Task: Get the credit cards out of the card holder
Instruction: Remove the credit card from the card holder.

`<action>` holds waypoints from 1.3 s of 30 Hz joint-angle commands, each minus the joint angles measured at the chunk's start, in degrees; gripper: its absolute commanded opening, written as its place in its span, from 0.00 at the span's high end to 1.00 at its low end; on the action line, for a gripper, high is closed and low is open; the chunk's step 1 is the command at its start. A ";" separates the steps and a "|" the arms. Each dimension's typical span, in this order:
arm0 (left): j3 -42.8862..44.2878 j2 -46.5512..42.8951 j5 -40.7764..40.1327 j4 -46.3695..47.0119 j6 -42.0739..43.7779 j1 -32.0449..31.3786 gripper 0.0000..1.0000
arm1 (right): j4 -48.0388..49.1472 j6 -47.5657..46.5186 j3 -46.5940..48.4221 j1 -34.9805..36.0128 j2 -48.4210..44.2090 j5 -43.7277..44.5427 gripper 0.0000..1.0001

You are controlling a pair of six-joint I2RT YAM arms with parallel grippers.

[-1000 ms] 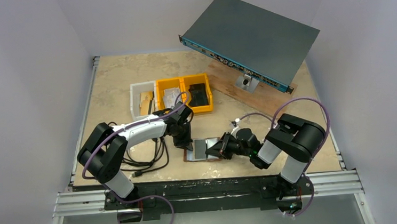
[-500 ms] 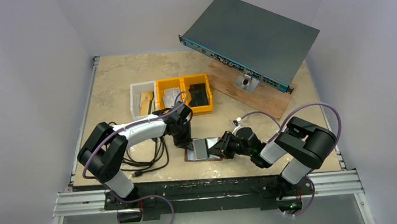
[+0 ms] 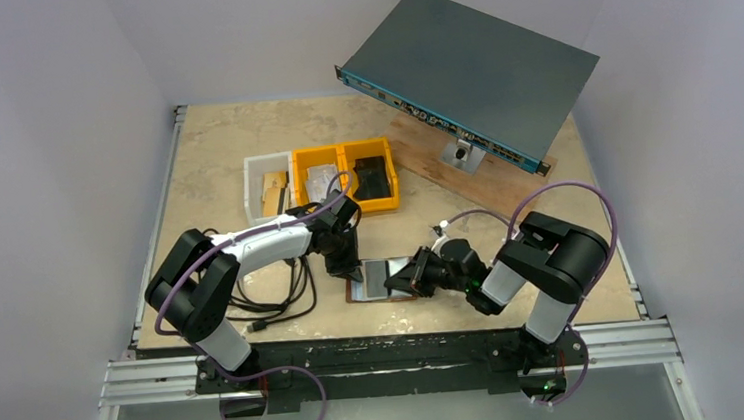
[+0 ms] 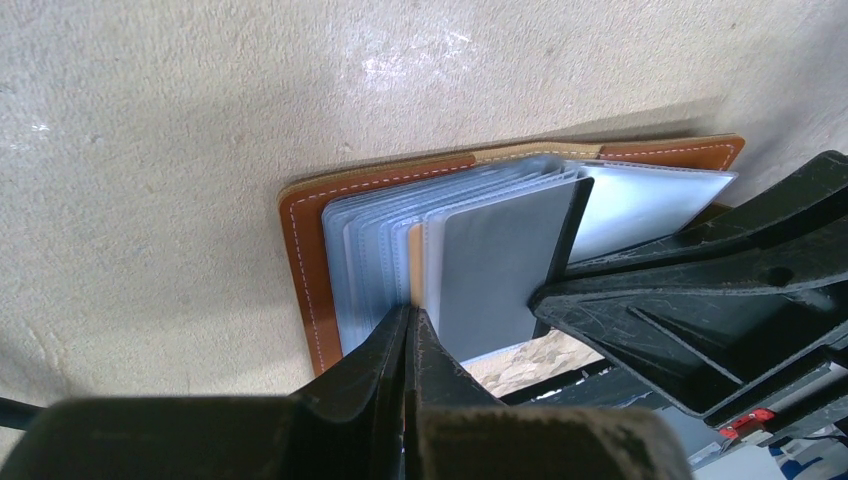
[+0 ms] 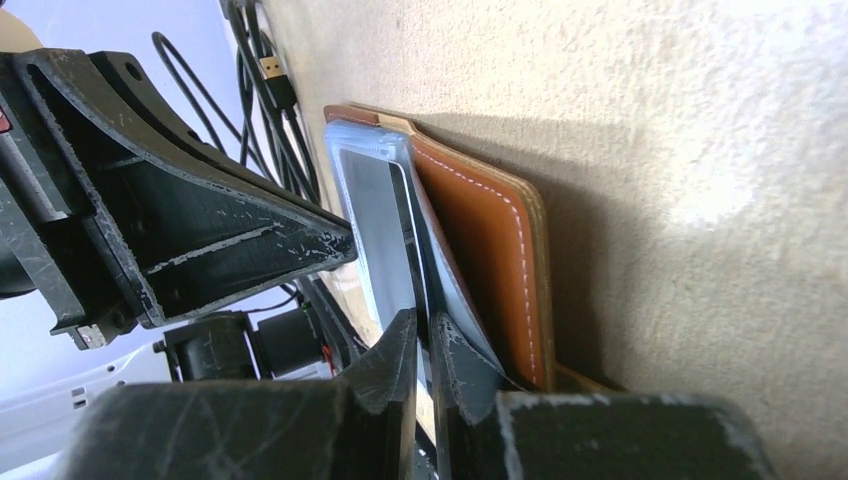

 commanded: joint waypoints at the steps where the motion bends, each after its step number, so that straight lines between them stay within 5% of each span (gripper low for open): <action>1: -3.45 3.74 -9.43 -3.23 1.84 0.97 1.00 | -1.71 -0.17 -2.23 -0.57 -0.98 1.76 0.96; 25: -3.54 3.17 -9.34 -3.22 1.81 1.08 1.00 | 2.88 0.39 -3.59 -1.00 -0.19 0.76 0.89; 39: -3.64 3.08 -9.65 -3.41 1.65 1.09 1.00 | -0.50 0.40 -5.25 -1.18 -3.27 2.63 1.00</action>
